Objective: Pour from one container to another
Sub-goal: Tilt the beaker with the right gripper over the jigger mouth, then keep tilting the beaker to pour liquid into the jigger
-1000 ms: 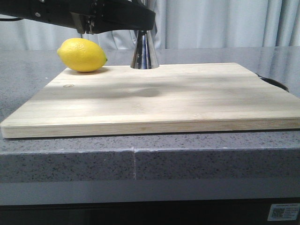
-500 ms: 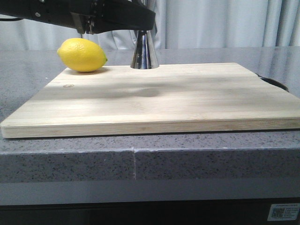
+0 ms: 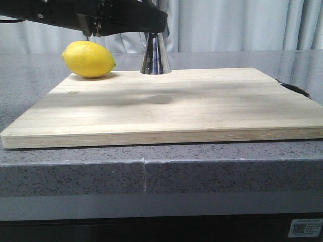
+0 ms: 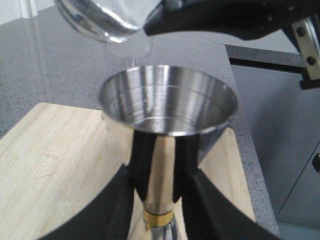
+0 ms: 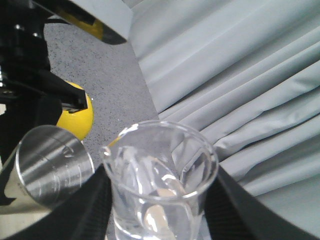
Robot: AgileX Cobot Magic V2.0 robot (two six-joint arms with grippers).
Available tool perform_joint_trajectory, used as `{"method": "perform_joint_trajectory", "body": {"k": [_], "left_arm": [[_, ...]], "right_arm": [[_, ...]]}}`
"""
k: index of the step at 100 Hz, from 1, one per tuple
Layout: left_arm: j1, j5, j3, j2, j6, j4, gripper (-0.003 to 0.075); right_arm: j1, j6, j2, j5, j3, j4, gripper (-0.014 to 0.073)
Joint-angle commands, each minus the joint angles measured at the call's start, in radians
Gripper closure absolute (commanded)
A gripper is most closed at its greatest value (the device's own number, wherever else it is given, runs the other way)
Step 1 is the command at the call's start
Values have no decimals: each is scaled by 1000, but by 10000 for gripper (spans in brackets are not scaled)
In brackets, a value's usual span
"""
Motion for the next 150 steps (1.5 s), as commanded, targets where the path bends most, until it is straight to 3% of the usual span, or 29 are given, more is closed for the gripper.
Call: {"method": "perform_joint_trajectory", "body": {"k": [1,150], "left_arm": [[-10,109,-32,-39,1,-81,531],[-10,109,-32,-39,1,-81,531]], "right_arm": [[1,2,-30,-41,-37,-8,431],[1,2,-28,-18,-37,-120,431]]}}
